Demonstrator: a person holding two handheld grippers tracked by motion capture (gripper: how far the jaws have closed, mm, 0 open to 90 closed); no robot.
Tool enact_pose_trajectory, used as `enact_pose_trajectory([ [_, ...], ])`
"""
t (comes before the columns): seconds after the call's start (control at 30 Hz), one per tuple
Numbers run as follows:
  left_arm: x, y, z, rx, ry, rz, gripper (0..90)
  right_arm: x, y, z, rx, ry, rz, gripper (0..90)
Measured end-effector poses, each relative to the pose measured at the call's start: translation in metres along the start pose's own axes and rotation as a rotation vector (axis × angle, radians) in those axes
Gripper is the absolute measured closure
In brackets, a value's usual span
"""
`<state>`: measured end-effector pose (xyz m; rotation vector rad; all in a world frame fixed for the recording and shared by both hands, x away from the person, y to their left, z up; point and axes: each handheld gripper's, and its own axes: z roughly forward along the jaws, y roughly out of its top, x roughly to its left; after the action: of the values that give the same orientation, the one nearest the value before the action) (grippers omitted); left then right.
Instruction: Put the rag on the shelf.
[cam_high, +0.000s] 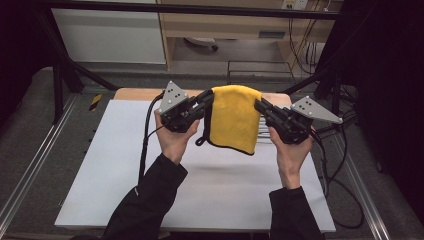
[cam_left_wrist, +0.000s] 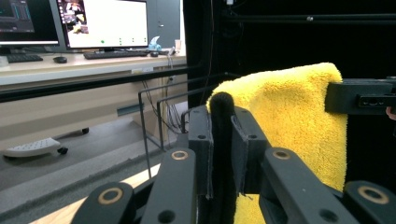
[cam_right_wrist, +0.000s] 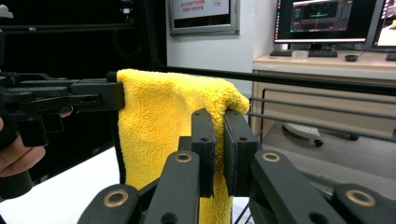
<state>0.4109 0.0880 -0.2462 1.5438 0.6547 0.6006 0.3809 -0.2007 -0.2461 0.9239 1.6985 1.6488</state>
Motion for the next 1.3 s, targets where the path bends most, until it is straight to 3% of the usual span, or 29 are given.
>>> enact_pose_trajectory([
  [0.6,-0.010,0.038,0.023,-0.069,-0.001,0.028,79.4,-0.020,0.035,-0.009,-0.077,-0.040,-0.020,84.4],
  [1.3,-0.011,0.080,0.048,-0.129,0.023,0.054,79.5,-0.037,0.077,-0.006,-0.142,-0.092,-0.052,84.5],
])
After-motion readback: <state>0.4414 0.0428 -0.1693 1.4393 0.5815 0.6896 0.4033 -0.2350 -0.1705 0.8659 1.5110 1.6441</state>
